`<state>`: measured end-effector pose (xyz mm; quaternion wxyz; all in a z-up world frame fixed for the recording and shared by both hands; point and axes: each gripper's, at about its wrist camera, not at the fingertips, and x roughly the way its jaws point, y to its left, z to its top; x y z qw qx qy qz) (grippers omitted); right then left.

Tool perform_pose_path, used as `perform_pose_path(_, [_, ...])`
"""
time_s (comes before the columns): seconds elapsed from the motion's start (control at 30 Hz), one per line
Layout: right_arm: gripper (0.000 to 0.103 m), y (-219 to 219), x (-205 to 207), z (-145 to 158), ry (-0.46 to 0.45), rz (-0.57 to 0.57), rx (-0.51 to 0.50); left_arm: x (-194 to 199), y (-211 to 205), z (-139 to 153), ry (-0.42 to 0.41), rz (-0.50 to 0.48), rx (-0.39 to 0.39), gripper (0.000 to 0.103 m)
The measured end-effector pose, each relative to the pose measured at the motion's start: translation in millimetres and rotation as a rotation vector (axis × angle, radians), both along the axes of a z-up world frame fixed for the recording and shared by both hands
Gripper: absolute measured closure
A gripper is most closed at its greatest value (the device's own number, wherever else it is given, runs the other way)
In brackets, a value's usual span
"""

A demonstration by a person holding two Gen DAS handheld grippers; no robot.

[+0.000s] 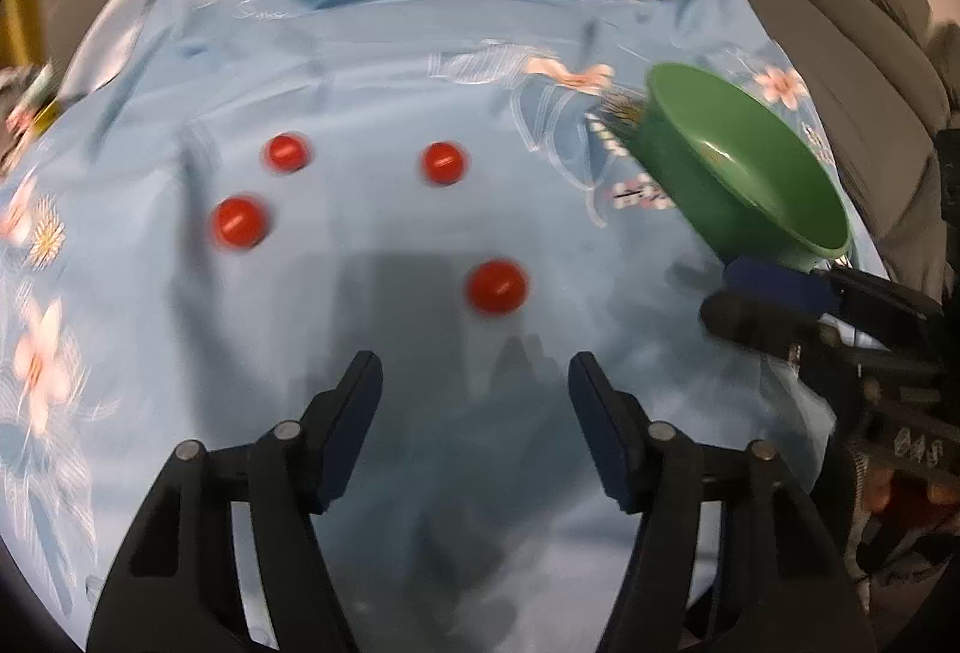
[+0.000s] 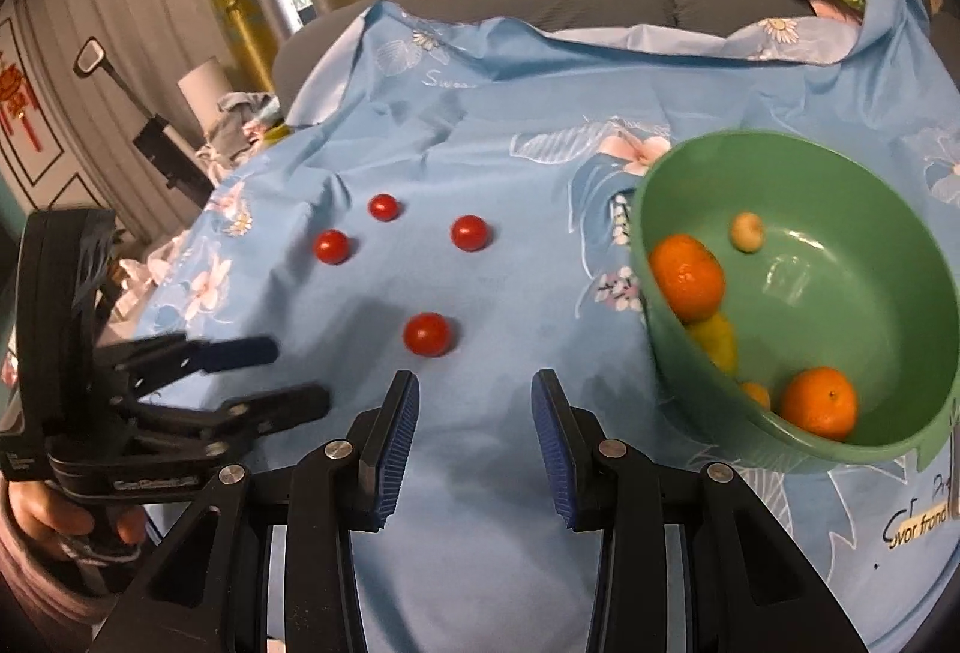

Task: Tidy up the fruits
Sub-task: 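Grasp a red cherry tomato with the left tool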

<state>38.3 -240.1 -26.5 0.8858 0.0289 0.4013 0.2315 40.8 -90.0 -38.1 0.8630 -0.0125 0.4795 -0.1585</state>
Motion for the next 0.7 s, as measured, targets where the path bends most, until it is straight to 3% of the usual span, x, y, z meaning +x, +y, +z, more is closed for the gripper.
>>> perform_pose_path(0.1, [0.063,-2.8,3.3,-3.0,0.001,-0.004,-0.011,20.0,-13.7,-11.4,0.023,-0.034,0.017,0.049])
perform_pose_path(0.17, [0.063,-5.0,5.6,-3.8,0.002,-0.007,-0.011,29.9,-15.7,-18.8,0.044,-0.032,0.018,0.063])
perform_pose_path(0.4, [0.064,-4.1,13.1,-8.9,0.021,0.000,-0.005,45.7,-19.8,-28.9,0.054,-0.035,0.044,0.065])
perform_pose_path(0.5, [0.064,-3.3,15.0,-9.9,0.028,-0.003,-0.006,48.5,-24.3,-31.2,0.053,-0.048,0.047,0.072])
perform_pose_path(0.7, [0.064,-3.8,16.3,-9.6,0.024,0.001,-0.011,51.1,-25.8,-31.9,0.041,-0.051,0.043,0.075])
